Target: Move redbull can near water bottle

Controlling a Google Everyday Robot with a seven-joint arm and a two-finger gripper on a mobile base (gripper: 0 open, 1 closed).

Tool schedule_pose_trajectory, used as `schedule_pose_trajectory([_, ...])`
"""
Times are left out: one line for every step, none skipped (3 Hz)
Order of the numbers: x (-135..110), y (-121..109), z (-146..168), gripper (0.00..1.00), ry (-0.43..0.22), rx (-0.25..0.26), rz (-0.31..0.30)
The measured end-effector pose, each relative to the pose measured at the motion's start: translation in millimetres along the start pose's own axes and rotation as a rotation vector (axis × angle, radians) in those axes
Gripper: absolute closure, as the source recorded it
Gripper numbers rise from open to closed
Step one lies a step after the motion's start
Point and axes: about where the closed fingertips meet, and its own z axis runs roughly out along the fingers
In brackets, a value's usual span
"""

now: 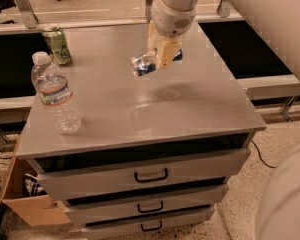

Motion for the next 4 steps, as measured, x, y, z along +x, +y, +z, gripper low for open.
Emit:
schedule_pose_trajectory([-29.5, 9.2, 7.6, 1.0, -0.022, -0.028, -0.037])
schedule_pose_trajectory([-59.0, 15.6, 20.8, 1.0, -0.059, -0.061, -0.06])
schedule_pose_trajectory([-89.8, 17.4, 28.4, 1.0, -0.11, -0.076, -0.075])
schedule_pose_trajectory([-115.8, 19.6, 36.8, 1.0, -0.151, -0.093, -0.089])
